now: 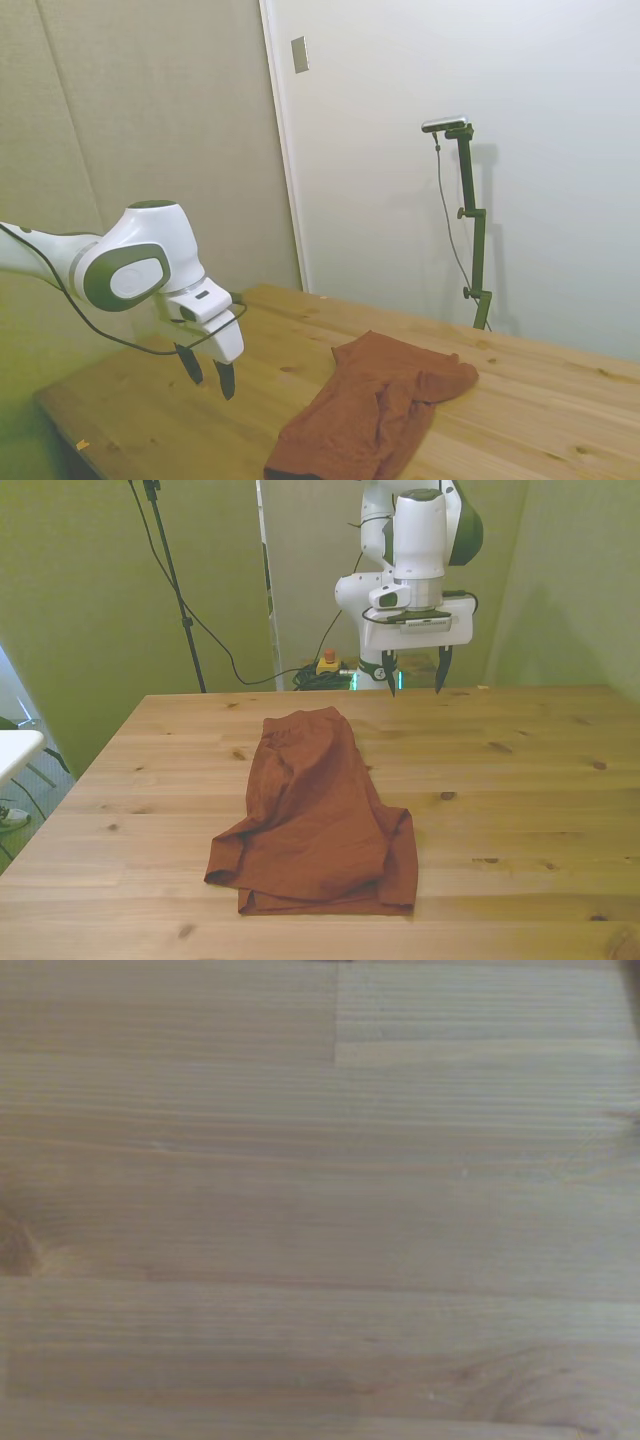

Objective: Unfold the shorts

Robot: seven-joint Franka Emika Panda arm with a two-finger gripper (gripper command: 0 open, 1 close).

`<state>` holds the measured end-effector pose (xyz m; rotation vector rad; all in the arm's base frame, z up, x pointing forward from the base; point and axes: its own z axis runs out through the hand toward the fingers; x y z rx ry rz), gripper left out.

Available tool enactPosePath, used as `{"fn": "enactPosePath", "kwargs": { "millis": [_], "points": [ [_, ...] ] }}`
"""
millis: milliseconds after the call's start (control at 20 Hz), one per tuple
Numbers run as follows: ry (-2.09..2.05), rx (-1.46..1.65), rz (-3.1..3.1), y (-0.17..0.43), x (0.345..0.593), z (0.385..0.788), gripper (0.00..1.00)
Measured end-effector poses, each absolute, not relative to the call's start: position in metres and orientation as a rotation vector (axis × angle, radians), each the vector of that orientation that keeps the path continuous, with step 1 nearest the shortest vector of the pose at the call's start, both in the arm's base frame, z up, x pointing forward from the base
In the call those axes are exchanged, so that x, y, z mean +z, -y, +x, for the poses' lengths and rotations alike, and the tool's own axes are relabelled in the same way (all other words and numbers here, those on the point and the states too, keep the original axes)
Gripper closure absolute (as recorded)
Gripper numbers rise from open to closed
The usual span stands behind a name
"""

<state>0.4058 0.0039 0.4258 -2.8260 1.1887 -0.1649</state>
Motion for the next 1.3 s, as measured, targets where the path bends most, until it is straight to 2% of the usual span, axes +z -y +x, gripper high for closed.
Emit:
{"fn": "enactPosePath", "kwargs": {
  "millis": [200, 450, 600, 750, 1100, 1300],
  "points": [
    [-1.255, -0.179, -2.783, 0.019, 0.428, 0.408, 0.0],
    [-1.45, -0.193, -2.633, 0.142, 0.45, 0.405, 0.0],
    [-1.549, -0.166, -2.573, 0.206, 0.451, 0.406, 0.0],
    [-1.619, -0.138, -2.518, 0.249, 0.441, 0.408, 0.0],
    [-1.672, 0.02, -2.42, 0.332, 0.392, 0.408, 0.0],
    [-1.625, 0.068, -2.375, 0.357, 0.382, 0.41, 0.0]
  ]
}}
